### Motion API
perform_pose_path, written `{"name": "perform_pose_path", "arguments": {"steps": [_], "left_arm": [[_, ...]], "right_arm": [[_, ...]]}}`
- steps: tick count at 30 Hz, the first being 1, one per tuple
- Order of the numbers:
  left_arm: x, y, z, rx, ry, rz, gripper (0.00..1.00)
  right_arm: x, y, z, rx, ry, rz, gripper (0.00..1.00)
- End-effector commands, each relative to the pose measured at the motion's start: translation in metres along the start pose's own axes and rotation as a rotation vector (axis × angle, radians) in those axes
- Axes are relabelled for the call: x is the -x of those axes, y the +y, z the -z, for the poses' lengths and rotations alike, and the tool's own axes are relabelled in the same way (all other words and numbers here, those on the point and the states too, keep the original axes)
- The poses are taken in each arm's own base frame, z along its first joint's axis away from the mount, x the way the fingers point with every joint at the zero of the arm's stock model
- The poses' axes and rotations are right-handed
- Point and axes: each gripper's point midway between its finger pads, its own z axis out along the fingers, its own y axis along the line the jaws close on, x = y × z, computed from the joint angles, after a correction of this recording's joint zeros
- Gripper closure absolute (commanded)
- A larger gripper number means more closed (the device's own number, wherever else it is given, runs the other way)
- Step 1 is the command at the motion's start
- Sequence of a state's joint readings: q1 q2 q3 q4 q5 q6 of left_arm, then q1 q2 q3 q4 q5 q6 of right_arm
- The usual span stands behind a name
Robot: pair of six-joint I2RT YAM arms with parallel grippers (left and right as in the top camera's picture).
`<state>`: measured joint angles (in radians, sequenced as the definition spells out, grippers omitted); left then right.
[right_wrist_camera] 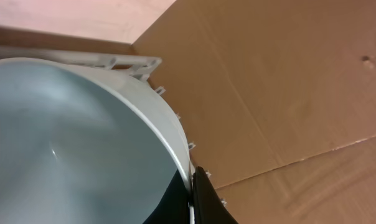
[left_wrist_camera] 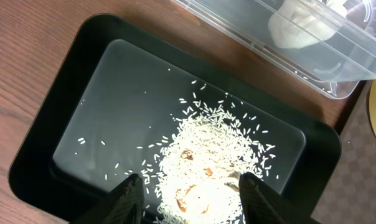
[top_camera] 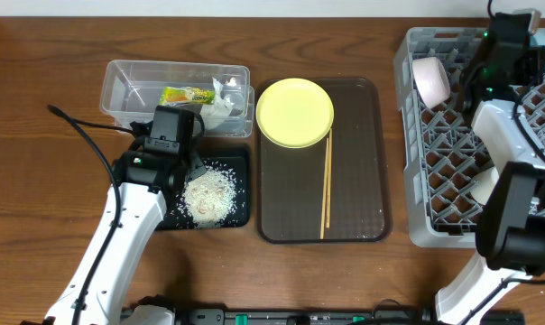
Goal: Sort waste into correct bins and load items into the dishwasher rack
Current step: 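Carry the light-blue bowl with the right gripper into the dish rack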
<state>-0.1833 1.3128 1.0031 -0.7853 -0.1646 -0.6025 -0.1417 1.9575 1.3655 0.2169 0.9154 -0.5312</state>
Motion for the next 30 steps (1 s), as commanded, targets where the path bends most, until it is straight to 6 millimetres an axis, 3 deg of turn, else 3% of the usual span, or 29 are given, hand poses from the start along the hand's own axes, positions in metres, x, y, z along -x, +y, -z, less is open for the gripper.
{"name": "perform_pose_path", "arguments": {"steps": [1, 9, 15, 22, 28, 30], "left_arm": [[0.006, 0.003, 0.003, 0.011, -0.021, 0.009, 0.47], [0.006, 0.003, 0.003, 0.010, -0.021, 0.009, 0.47], [0.006, 0.003, 0.003, 0.011, -0.021, 0.009, 0.48], [0.006, 0.003, 0.003, 0.011, -0.021, 0.009, 0.48], [0.005, 0.003, 0.003, 0.011, -0.020, 0.009, 0.47], [0.005, 0.002, 0.003, 0.004, -0.015, 0.009, 0.47]], "right_arm": [[-0.007, 0.005, -0.004, -0.017, 0.020, 0.023, 0.99], [-0.015, 0.022, -0.006, 0.000, 0.033, 0.029, 0.99], [-0.012, 0.031, 0.002, 0.022, 0.026, 0.032, 0.99], [-0.024, 0.056, 0.020, 0.085, 0.069, 0.047, 0.98], [-0.023, 0.058, 0.038, 0.120, 0.085, -0.003, 0.87], [-0.017, 0.061, 0.048, 0.170, 0.069, -0.001, 0.76]]}}
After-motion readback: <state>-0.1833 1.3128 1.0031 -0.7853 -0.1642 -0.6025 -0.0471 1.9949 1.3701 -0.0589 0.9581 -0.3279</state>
